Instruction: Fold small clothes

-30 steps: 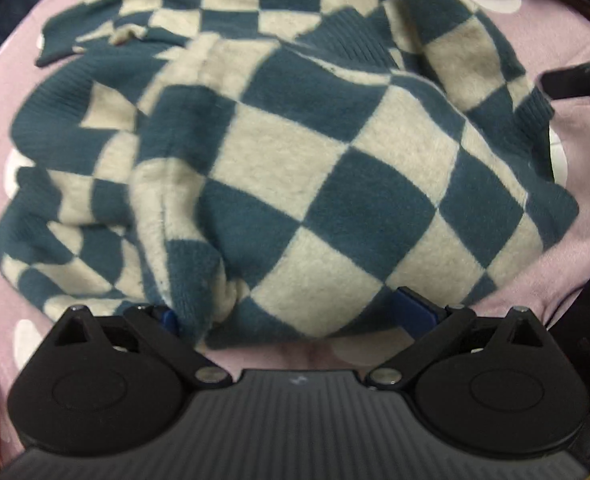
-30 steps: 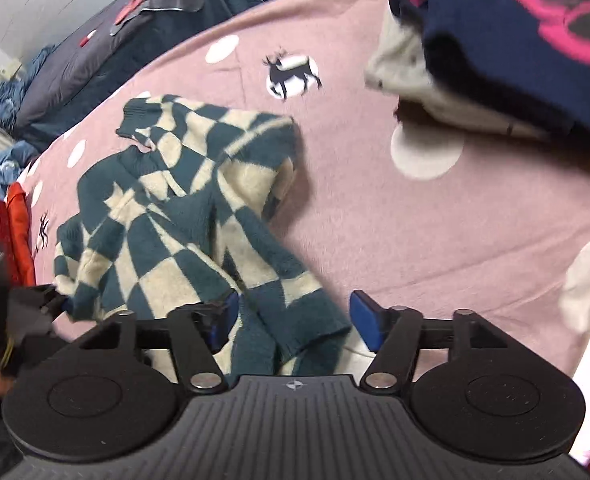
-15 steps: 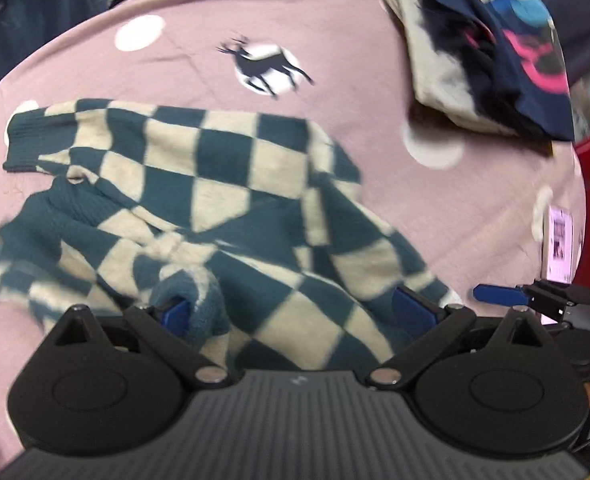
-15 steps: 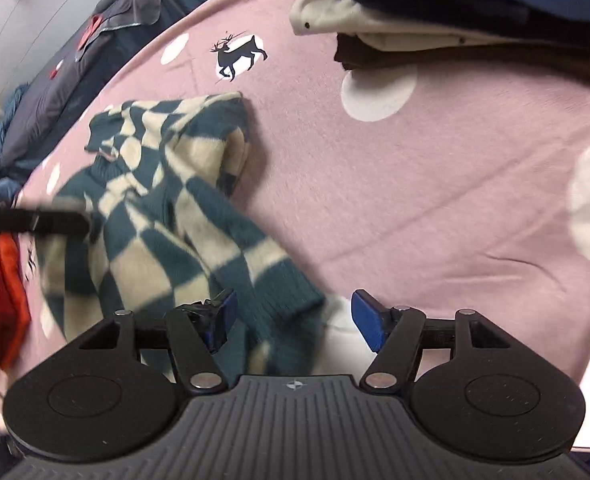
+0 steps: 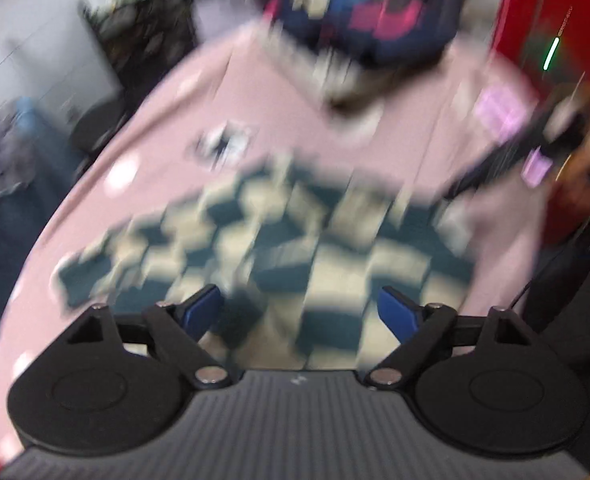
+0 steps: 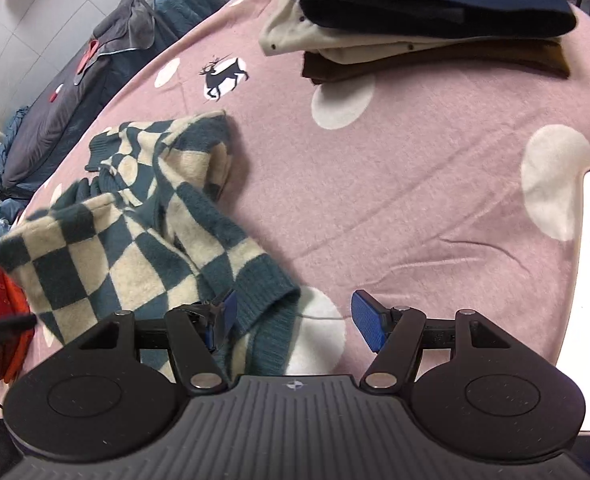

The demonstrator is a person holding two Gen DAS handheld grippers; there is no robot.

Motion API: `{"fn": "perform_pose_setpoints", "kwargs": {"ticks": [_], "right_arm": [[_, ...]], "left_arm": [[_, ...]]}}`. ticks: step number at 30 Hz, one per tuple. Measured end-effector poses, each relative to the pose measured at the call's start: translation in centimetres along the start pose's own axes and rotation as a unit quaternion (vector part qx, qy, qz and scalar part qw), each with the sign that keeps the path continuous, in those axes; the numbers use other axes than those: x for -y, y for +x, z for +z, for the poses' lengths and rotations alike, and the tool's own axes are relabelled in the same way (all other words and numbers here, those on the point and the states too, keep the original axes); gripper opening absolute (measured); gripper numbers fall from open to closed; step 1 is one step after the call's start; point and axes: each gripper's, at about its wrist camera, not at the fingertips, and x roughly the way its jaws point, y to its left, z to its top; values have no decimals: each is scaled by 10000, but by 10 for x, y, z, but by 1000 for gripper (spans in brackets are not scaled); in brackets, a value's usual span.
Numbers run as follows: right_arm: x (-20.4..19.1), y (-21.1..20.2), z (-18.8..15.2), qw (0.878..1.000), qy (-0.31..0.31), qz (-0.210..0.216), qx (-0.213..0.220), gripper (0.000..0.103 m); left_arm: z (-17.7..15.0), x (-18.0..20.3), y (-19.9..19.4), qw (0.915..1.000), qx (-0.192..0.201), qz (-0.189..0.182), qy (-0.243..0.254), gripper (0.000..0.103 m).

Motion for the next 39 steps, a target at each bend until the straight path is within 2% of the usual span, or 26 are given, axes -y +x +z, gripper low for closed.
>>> {"fn": "perform_pose_setpoints", "kwargs": {"ticks": [2, 4, 5, 7, 9, 10, 13, 16, 18, 19, 21, 23, 25, 26, 27, 28, 29, 32, 33, 34, 35, 37, 39], "right_arm": [[-2, 4, 1, 9999, 20, 55, -82, 103], [-5, 4, 0, 9999, -60, 80, -109, 103], [-6, 2, -1, 9999, -110, 82, -84, 103], [-6, 0, -2, 9999, -114, 83, -58, 103], [-2, 1, -3, 9999, -38, 68, -68, 103], [-1, 2, -4, 9999, 2, 55, -91, 103], [3, 4, -4, 9998, 44, 61, -179, 103], [0, 1, -7, 9997, -151, 25, -189, 103], [0, -3, -10, 9996, -251, -39, -158, 103], [1, -4, -12, 9995, -260, -69, -139, 103], [5, -7, -13, 9997, -212, -94, -106, 103], [11, -8, -14, 9998, -124, -129, -97, 103], [15, -11, -14, 9998, -57, -163, -53, 103], [17, -12, -13, 9998, -24, -179, -24, 103], [19, -13, -13, 9998, 10, -186, 11, 103], [20, -13, -13, 9998, 36, -172, 40, 103], [20, -13, -14, 9999, 46, -151, 54, 103], [15, -11, -14, 10000, -60, -55, 23, 103], [10, -10, -14, 9999, -158, -7, 5, 103], [5, -9, -13, 9996, -281, 31, 3, 103], [0, -9, -12, 9992, -407, 63, 16, 103], [-13, -8, -10, 9979, -634, 125, 68, 103], [-25, -5, -5, 9964, -829, 189, 68, 103]], "left_arm": [[24, -5, -4, 9988, 366, 230, -229, 89], [42, -10, -5, 9973, 595, -37, -441, 93], [47, -7, -6, 9968, 727, -18, -347, 93], [51, 4, 4, 9947, 914, 195, 420, 93], [54, 21, 34, 9839, 768, 408, 1560, 93], [55, 27, 52, 9778, 563, 430, 1974, 93], [62, 38, 100, 9592, 28, -128, 2826, 87], [69, 43, 135, 9286, -360, -686, 3629, 75], [71, 49, 157, 9005, -643, -867, 4212, 58], [71, 51, 168, 8886, -809, -949, 4413, 57], [69, 58, 186, 8606, -1235, -1356, 4752, 42], [63, 66, 197, 8377, -1610, -1640, 4954, 41], [54, 73, 200, 8139, -1837, -1896, 5176, 26], [49, 76, 200, 8099, -1825, -1831, 5265, 11], [45, 76, 200, 8130, -1761, -1671, 5293, 6], [44, 73, 198, 8240, -1674, -1640, 5158, 6], [46, 67, 195, 8433, -1577, -1708, 4845, 5], [64, 27, 183, 9193, -1180, -1649, 3373, 5], [70, 7, 177, 9421, -985, -1545, 2809, 5], [75, -17, 169, 9617, -809, -1395, 2216, 5], [76, -41, 161, 9765, -682, -1190, 1661, 5], [72, -85, 145, 9926, -455, -584, 963, 5], [65, -132, 127, 9993, -317, -102, 157, 5]]}}
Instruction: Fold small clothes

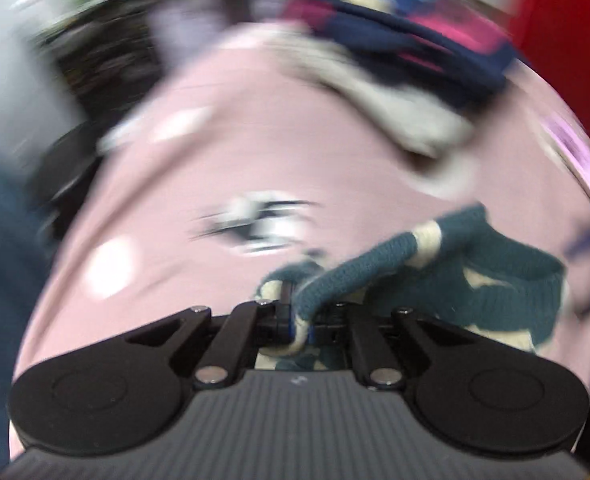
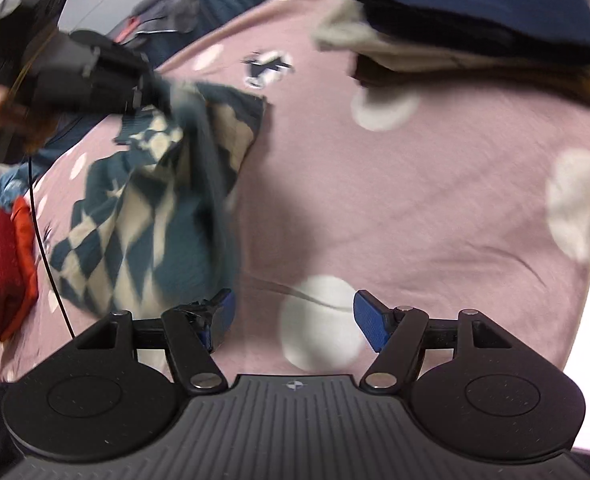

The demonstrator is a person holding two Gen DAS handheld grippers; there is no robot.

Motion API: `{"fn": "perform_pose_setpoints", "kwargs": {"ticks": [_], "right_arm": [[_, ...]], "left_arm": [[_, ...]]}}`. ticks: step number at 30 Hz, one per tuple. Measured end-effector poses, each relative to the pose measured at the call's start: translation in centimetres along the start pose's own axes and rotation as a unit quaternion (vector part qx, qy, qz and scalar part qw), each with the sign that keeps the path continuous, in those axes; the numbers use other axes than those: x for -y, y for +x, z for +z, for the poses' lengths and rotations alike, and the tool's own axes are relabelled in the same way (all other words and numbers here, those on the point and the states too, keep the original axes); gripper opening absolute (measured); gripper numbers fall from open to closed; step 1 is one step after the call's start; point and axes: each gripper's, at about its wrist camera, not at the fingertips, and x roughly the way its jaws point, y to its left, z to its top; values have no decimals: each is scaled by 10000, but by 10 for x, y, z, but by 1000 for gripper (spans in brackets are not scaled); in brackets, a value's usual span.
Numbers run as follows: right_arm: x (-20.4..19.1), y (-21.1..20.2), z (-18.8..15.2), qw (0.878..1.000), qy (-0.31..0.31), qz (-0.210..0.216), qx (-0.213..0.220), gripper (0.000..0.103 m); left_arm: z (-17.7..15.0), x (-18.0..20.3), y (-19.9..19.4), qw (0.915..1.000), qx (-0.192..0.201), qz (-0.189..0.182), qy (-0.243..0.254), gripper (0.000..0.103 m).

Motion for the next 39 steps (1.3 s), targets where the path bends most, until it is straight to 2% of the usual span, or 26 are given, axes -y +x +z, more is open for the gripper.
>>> {"fn": "perform_pose_setpoints", "kwargs": {"ticks": [2, 5, 10, 15, 17, 20, 26, 28, 29, 31, 32, 34, 36, 39], "right_arm": [[-12, 6, 8, 9999, -124, 94, 9, 103], [-33, 17, 21, 9990, -289, 353, 26, 103], [-72, 47, 44, 9967, -129, 797, 4, 103], [-115, 84, 72, 9934, 640, 956, 34, 103], [-135, 96, 82, 9903, 970, 976, 169, 103], [-182, 105, 88, 9945, 599, 665, 540, 103], [-245, 147, 71, 9992, -206, -108, 340, 103], [-261, 167, 58, 9933, -794, -737, 393, 103], [-269, 175, 51, 9862, -1194, -1063, 428, 103], [-273, 180, 42, 9729, -1804, -1287, 653, 102], [-270, 176, 41, 9700, -1950, -1259, 728, 60], [-253, 158, 45, 9728, -1981, -871, 821, 5], [-231, 137, 52, 9779, -1832, -630, 789, 3], [-195, 91, 70, 9809, -1449, -468, 1213, 2]], "left_arm": [[-6, -40, -18, 9959, 168, 364, -808, 5], [-18, -72, -37, 9889, 289, 737, -1257, 6], [-61, -73, -42, 9826, 179, 712, -1708, 6], [-92, -79, -49, 9620, 536, 592, -2611, 6], [-96, -78, -50, 9587, 587, 540, -2729, 6], [-93, -78, -50, 9587, 649, 531, -2716, 6], [-99, -95, -45, 9531, 625, 455, -2927, 6], [-107, -101, -40, 9507, 532, 448, -3023, 6], [-111, -103, -38, 9494, 485, 446, -3071, 6], [-118, -107, -37, 9467, 449, 462, -3156, 6], [-121, -109, -37, 9457, 448, 483, -3183, 6], [-126, -111, -42, 9438, 520, 487, -3228, 6], [-129, -114, -49, 9403, 645, 494, -3304, 6], [-130, -115, -67, 9333, 895, 652, -3416, 6]]}}
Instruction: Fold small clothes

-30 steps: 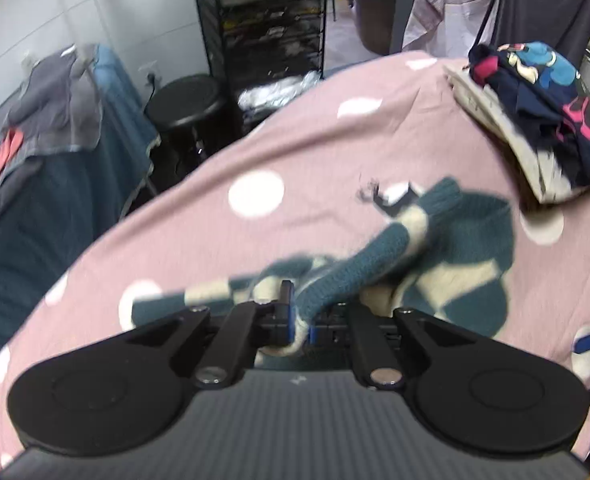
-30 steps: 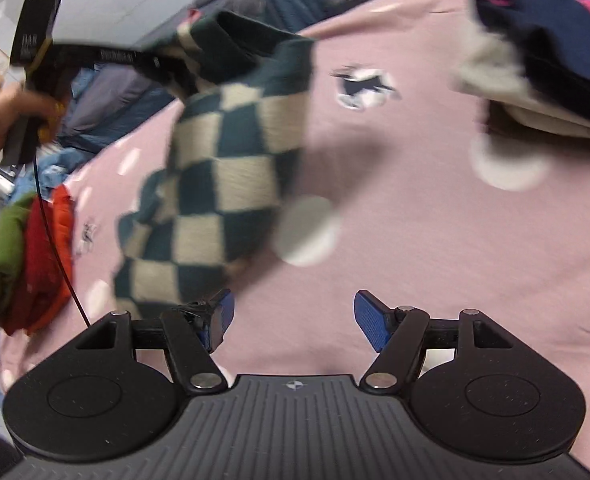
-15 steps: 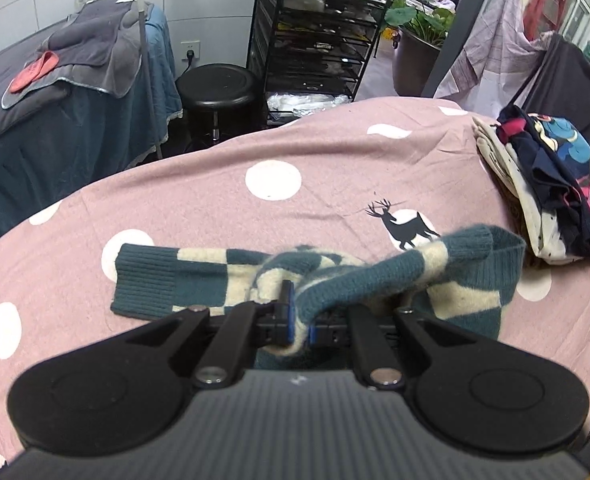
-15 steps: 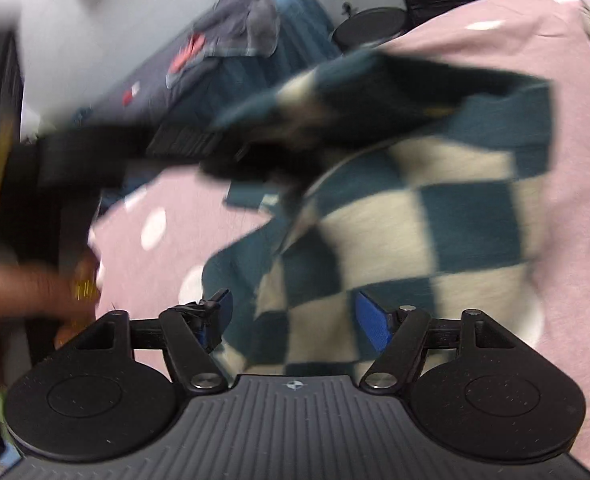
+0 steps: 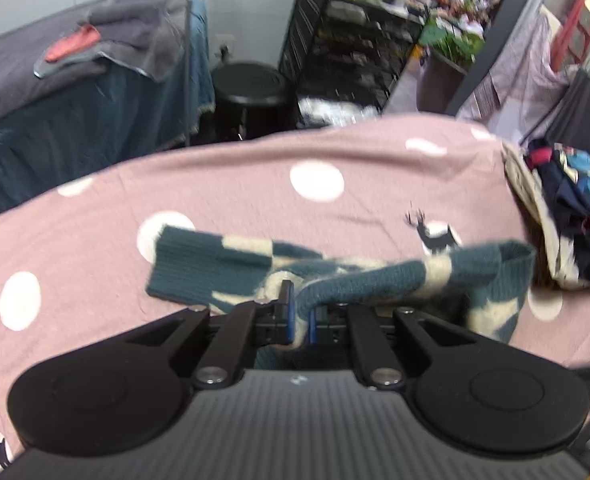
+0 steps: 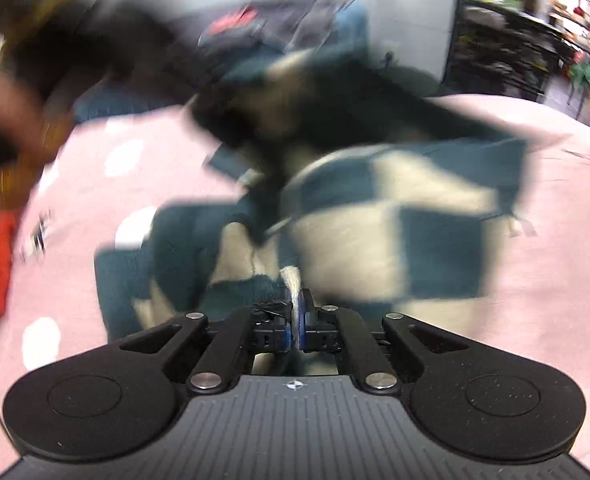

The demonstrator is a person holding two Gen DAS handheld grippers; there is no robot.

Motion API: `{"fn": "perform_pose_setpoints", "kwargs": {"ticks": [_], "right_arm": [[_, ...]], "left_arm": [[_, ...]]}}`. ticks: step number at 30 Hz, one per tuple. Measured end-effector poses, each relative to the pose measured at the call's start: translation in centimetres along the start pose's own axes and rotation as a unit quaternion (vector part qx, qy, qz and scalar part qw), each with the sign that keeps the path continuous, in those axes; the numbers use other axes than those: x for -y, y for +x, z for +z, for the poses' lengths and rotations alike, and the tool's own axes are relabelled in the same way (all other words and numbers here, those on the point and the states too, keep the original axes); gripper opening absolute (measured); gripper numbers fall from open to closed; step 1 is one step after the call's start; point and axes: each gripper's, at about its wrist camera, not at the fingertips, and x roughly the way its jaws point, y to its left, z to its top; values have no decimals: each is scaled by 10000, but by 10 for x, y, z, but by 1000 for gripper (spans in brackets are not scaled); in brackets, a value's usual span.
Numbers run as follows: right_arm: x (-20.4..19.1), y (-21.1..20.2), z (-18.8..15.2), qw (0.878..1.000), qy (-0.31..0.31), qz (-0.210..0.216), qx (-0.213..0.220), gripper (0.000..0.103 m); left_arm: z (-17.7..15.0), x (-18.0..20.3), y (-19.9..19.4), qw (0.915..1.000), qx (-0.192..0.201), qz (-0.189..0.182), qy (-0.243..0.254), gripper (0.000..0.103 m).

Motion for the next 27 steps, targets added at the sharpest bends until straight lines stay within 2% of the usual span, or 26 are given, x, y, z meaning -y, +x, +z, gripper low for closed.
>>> {"fn": "perform_pose_setpoints", "kwargs": {"ticks": [2, 5, 6, 8, 10, 12, 14, 15, 16, 18, 20, 23, 24, 25, 26, 27], "right_arm": [[32, -29, 13, 9992, 244, 36, 320, 2], [59, -72, 27, 9962, 329, -78, 802, 2], [67, -84, 33, 9948, 402, -35, 935, 2], [77, -100, 41, 9928, 452, -72, 1111, 2], [75, -101, 49, 9926, 398, -32, 1146, 2], [73, -102, 43, 9948, 330, 65, 962, 2], [78, -105, 31, 9970, 373, 208, 652, 2], [84, -111, 22, 9973, 477, 172, 530, 2], [94, -120, 14, 9972, 615, 105, 422, 2], [118, -137, -8, 9960, 846, -241, 182, 2], [147, -150, -31, 9912, 1044, -816, -41, 2], [185, -156, -49, 9719, 1212, -2007, -197, 0], [194, -155, -50, 9705, 1217, -2062, -278, 0], [201, -154, -49, 9705, 1330, -1996, -243, 6], [203, -155, -49, 9696, 1514, -1921, -68, 22], [204, -154, -48, 9686, 1669, -1844, 67, 30]], "left_arm": [[4, -4, -17, 9993, 290, 70, -221, 6], [10, -10, -53, 9940, 935, 139, -555, 6], [14, -12, -63, 9929, 1022, 106, -601, 6], [22, -10, -69, 9949, 907, 106, -439, 6], [24, 2, -64, 9970, 698, 318, 93, 10], [21, 19, -50, 9972, 389, 338, 540, 26], [17, 37, -36, 9956, 175, 228, 889, 35], [12, 45, -29, 9948, 90, 187, 995, 46], [9, 53, -23, 9942, 3, 130, 1069, 50], [2, 66, -11, 9929, -98, -35, 1186, 51], [-2, 75, 2, 9923, -221, -137, 1207, 52], [-2, 89, 23, 9898, -382, -174, 1365, 55], [1, 95, 29, 9885, -401, -170, 1449, 61], [4, 101, 35, 9872, -400, -166, 1535, 66], [7, 107, 39, 9854, -385, -188, 1648, 75], [12, 114, 45, 9827, -360, -216, 1805, 85]]}}
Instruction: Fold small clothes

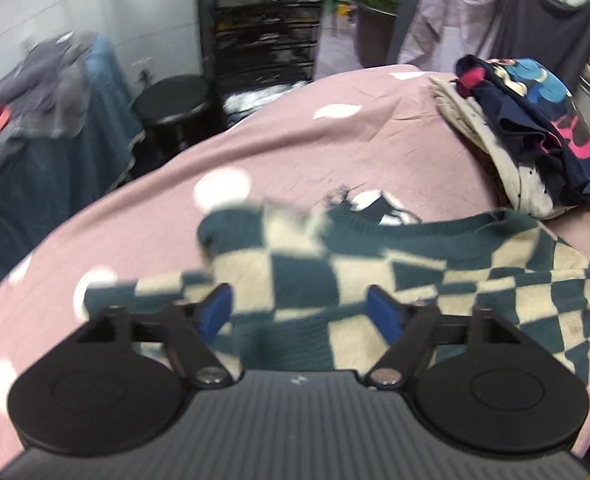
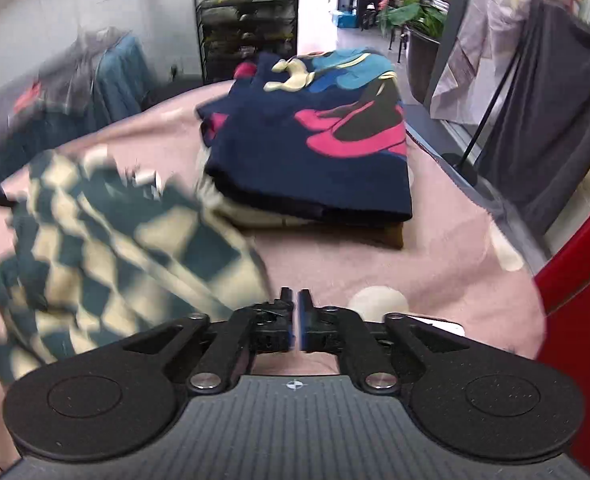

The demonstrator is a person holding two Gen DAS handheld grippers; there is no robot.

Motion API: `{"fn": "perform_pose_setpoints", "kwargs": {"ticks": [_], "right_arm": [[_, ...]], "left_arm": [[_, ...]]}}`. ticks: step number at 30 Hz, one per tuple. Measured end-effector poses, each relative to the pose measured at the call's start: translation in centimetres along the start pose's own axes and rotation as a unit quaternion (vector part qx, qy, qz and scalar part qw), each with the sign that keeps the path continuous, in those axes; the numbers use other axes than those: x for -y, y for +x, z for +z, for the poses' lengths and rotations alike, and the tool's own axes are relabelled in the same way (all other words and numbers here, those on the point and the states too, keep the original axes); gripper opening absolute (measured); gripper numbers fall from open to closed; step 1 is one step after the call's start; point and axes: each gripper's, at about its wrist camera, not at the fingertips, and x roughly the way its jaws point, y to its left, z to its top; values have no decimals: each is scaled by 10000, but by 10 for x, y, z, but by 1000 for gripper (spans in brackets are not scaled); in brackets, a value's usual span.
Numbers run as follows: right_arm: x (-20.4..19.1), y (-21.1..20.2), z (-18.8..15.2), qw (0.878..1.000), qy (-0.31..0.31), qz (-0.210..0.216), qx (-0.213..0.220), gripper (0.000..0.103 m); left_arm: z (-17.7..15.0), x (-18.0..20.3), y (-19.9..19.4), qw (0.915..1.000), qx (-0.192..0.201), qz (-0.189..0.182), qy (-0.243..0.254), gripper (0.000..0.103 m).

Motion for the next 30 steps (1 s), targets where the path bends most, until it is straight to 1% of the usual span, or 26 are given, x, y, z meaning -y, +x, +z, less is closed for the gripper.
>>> {"fn": "perform_pose_setpoints", "kwargs": {"ticks": [1, 2, 3, 4, 6, 8, 10, 12, 14, 15, 16, 17, 18, 19, 20, 21, 22, 23, 24, 25, 27, 30], "right_arm": [[-4, 6, 1, 9999, 91, 126, -13, 49], [-8, 16, 3, 9994, 142, 308, -96, 82], [-11, 24, 4, 9986, 217, 469, -142, 95], [-13, 31, 4, 9978, 309, 569, -120, 103], [-17, 48, 5, 9969, 363, 656, -253, 103], [-14, 62, 6, 9969, 468, 474, -426, 103], [-3, 73, 5, 9948, 724, 432, -570, 103], [8, 83, 2, 9918, 920, 568, -686, 103], [14, 91, -4, 9877, 1121, 584, -922, 103], [16, 96, -7, 9844, 1241, 649, -1067, 103], [16, 100, -10, 9808, 1356, 749, -1182, 103], [15, 103, -13, 9779, 1426, 863, -1262, 103], [12, 102, -15, 9757, 1440, 994, -1317, 102], [10, 104, -17, 9740, 1417, 1114, -1371, 99], [6, 106, -19, 9730, 1378, 1178, -1430, 96], [2, 108, -21, 9728, 1354, 1158, -1484, 92], [1, 110, -21, 9727, 1358, 1093, -1530, 69], [0, 111, -21, 9715, 1398, 1091, -1572, 31], [1, 114, -20, 9692, 1461, 1165, -1603, 27], [0, 112, -19, 9691, 1486, 1186, -1573, 26], [-4, 107, -15, 9735, 1312, 1165, -1469, 23], [-15, 88, -6, 9803, 933, 1295, -1164, 21]], "left_arm": [[8, 4, 6, 9998, 8, 27, 182, 89], [15, 8, 13, 9992, -2, 90, 381, 93], [23, 10, 20, 9983, -12, 146, 561, 93], [31, 10, 27, 9974, -24, 199, 695, 93], [45, 3, 44, 9961, -90, 301, 824, 102], [55, -10, 62, 9959, -209, 455, 747, 103], [61, -27, 81, 9969, -419, 491, 461, 103], [61, -41, 97, 9970, -627, 385, 254, 103], [58, -47, 111, 9960, -816, 281, 226, 103], [57, -48, 117, 9950, -963, 138, 209, 102], [55, -46, 122, 9936, -1106, -96, 188, 100], [53, -42, 126, 9921, -1179, -380, 211, 92], [51, -36, 127, 9909, -1173, -587, 313, 85], [48, -29, 127, 9905, -1133, -611, 474, 79], [46, -22, 127, 9904, -1093, -545, 649, 59], [45, -16, 127, 9898, -1077, -537, 757, 32], [45, -12, 126, 9893, -1084, -587, 778, 23], [45, -9, 124, 9895, -1057, -621, 766, 19], [45, -7, 120, 9905, -979, -589, 768, 15], [45, -6, 114, 9919, -888, -537, 732, 12], [45, -11, 100, 9953, -695, -495, 466, 11], [46, -24, 66, 9987, -248, -440, 11, 10]]}}
